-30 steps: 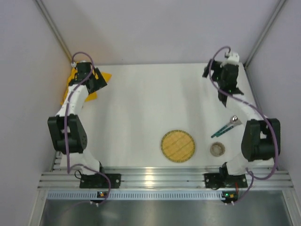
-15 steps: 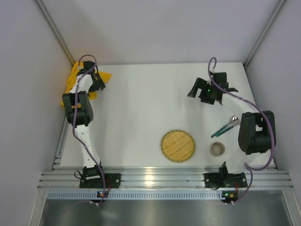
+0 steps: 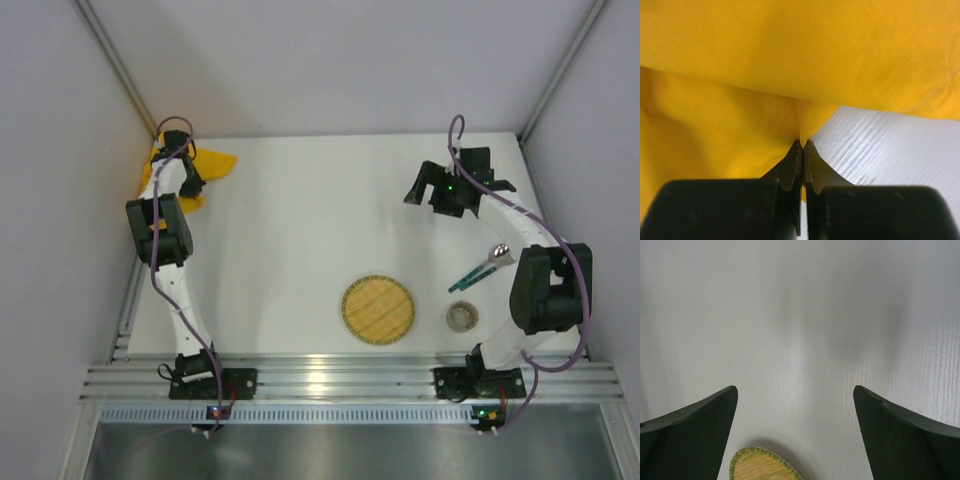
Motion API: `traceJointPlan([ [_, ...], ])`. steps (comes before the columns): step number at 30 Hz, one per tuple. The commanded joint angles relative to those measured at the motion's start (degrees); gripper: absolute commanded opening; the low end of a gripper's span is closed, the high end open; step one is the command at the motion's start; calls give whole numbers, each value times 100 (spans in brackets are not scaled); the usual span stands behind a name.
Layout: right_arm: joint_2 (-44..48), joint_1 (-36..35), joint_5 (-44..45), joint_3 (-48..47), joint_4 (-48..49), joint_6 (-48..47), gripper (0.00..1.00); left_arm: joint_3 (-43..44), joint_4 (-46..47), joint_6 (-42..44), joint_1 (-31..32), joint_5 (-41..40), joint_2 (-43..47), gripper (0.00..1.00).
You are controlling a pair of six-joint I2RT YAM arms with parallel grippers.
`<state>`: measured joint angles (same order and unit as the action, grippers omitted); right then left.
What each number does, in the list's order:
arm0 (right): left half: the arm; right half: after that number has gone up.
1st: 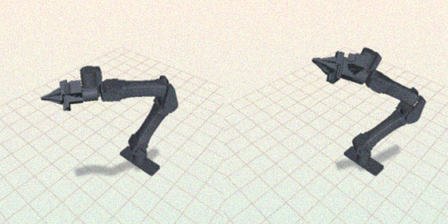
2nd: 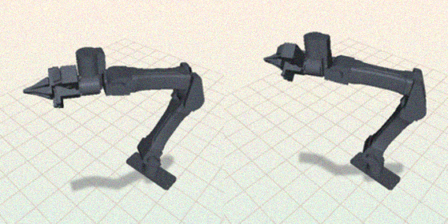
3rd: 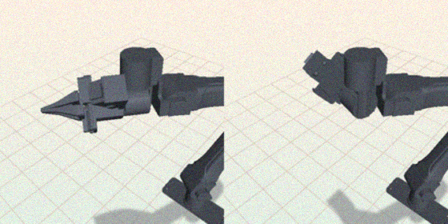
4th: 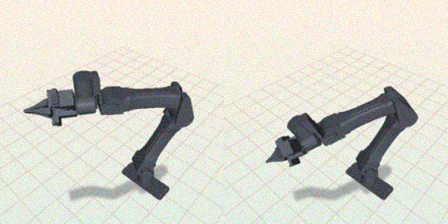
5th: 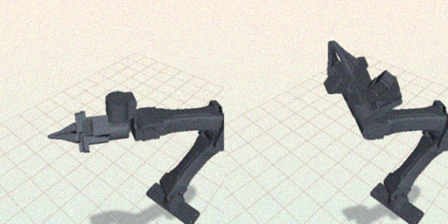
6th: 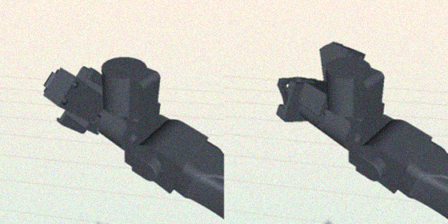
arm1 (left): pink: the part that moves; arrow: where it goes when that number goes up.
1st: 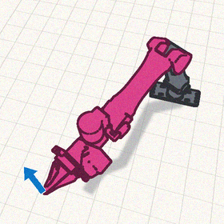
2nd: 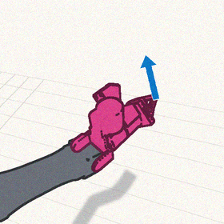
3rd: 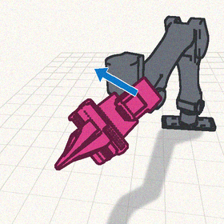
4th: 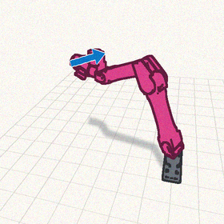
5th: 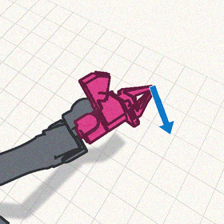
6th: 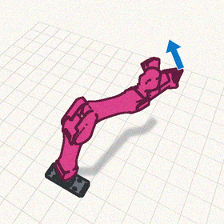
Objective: Set the dinner table for one person
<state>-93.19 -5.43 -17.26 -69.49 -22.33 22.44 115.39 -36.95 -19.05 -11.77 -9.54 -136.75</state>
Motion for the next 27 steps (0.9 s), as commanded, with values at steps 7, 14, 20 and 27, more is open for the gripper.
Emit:
traceJointPlan([
  [7, 318, 60, 91, 6, -325, -117, 100, -44, -515, 252, 1050, 1200, 288, 0],
  [14, 863, 60, 293, 305, -492, -161, 100, 704, -516, -203, 3100, 1305, 535, 1],
  [20, 1320, 68, 407, 463, -755, -257, 100, 519, 363, -1250, 4191, 2518, 763, 98],
  [27, 1532, 16, 57, 498, -782, -214, 100, -121, 214, -1119, 4254, 1659, 1896, 98],
])
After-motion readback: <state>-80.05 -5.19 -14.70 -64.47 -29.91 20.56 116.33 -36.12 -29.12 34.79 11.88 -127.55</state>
